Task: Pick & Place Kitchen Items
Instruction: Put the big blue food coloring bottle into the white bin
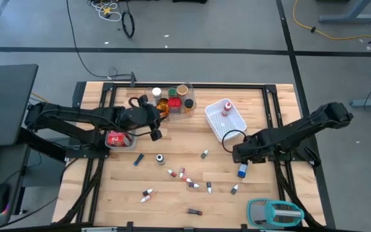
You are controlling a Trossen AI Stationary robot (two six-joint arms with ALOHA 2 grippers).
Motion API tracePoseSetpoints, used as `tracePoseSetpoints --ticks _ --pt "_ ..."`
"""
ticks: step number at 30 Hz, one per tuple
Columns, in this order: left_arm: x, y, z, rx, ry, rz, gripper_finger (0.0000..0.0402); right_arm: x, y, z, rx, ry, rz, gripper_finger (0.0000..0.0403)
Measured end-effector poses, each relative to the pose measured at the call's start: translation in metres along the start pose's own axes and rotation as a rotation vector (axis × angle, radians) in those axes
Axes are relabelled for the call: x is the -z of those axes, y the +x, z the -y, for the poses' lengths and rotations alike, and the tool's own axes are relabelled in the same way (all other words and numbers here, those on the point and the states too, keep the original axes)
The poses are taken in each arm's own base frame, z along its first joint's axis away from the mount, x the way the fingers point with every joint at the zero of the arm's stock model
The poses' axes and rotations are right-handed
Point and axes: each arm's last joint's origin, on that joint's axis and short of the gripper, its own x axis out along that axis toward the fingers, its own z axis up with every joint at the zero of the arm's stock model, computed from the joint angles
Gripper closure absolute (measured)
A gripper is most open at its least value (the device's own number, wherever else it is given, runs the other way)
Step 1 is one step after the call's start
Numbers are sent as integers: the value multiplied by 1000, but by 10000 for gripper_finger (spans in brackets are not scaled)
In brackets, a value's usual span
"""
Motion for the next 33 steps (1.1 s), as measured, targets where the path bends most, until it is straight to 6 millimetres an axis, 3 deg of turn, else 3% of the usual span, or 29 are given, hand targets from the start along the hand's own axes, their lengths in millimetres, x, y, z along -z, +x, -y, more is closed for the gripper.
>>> tracePoseSetpoints --ticks 16,21,29,33 --pt "-3 0 0 -1 49 30 288 -15 52 17 -107 89 65 198" --pt "-3 0 0 0 40 30 288 -16 55 20 -93 38 62 207" --pt "-3 0 0 1 9 29 288 -17 55 21 -84 -40 87 278" --pt "-3 0 0 0 4 29 288 -17 55 20 -92 -83 100 281"
